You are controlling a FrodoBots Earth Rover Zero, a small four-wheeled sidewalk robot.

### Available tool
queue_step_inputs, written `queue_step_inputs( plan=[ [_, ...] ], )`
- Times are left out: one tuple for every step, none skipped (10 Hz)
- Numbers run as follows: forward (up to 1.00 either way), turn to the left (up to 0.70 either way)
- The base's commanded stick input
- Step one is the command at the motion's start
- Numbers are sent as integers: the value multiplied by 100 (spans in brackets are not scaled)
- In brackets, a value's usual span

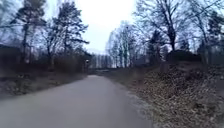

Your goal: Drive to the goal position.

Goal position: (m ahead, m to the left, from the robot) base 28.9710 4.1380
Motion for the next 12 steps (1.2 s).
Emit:
queue_step_inputs(
  plan=[
    [100, 0],
    [100, 0],
    [100, 0],
    [100, 0],
    [100, 0],
    [100, 0],
    [100, 0],
    [100, 0],
    [100, 0],
    [100, 0],
    [100, 6],
    [100, 33]
  ],
)
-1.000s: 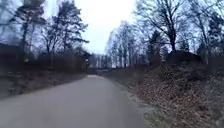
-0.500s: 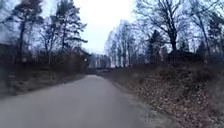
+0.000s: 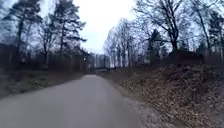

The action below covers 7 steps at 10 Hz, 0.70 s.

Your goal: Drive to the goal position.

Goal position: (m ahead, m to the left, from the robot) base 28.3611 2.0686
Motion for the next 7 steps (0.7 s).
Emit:
queue_step_inputs(
  plan=[
    [100, 40],
    [100, 40],
    [100, 40],
    [100, 40],
    [100, 40],
    [100, 40],
    [100, 40]
  ],
)
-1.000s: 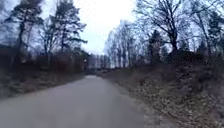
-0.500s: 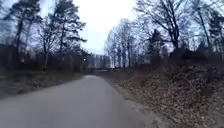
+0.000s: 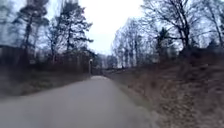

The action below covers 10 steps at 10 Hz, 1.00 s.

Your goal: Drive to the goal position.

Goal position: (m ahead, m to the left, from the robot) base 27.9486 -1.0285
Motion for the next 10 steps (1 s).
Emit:
queue_step_inputs(
  plan=[
    [100, 19],
    [100, 0],
    [100, 0],
    [100, 0],
    [100, 0],
    [100, 0],
    [100, 0],
    [100, 0],
    [100, 0],
    [100, 0]
  ],
)
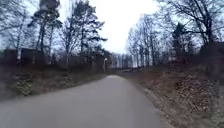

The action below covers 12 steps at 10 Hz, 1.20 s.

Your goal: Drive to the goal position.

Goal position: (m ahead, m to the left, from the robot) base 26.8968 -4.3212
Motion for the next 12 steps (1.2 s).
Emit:
queue_step_inputs(
  plan=[
    [100, 0],
    [100, 0],
    [100, 0],
    [100, -8],
    [100, -24],
    [100, -39],
    [100, -11],
    [100, 0],
    [100, 0],
    [100, 0],
    [100, 0],
    [100, 0]
  ],
)
